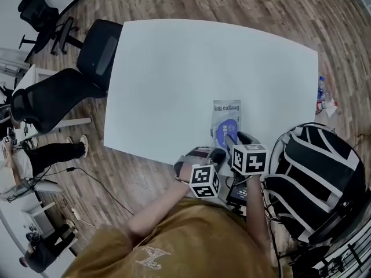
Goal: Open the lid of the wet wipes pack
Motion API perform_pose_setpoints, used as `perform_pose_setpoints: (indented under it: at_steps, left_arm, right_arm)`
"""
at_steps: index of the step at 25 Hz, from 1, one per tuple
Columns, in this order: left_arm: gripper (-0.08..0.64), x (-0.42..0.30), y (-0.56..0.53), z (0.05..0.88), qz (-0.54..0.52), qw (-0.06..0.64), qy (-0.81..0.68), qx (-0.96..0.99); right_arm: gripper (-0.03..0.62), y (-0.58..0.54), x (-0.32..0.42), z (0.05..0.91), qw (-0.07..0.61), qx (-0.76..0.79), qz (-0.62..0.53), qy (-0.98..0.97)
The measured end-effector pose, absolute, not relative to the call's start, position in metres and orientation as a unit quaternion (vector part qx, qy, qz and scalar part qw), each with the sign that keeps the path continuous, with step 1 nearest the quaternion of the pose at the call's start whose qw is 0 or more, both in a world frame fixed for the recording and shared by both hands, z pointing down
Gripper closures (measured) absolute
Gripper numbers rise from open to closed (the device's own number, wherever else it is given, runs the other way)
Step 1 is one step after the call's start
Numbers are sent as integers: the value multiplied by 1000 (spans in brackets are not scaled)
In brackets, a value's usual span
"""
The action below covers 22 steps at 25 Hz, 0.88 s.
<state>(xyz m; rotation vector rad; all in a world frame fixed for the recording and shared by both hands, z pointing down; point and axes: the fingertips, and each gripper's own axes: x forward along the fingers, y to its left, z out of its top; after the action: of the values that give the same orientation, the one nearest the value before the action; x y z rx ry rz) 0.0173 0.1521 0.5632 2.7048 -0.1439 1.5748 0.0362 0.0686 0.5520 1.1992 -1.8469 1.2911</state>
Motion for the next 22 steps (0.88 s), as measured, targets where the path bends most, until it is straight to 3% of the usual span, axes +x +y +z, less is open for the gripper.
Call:
perform_pose_setpoints:
  at_steps: [4,6,22]
  left_arm:
    - [554,17,151,567,511,2,-35,859]
    - [554,17,152,567,514,0,-29,857]
    - [554,18,152,569,529,27,-9,848]
  right_arm:
    - [413,67,38,555,294,452,491,-684]
    - [459,65,41,556,301,450,490,-683]
    - [535,63,40,543,312,418,491,-698]
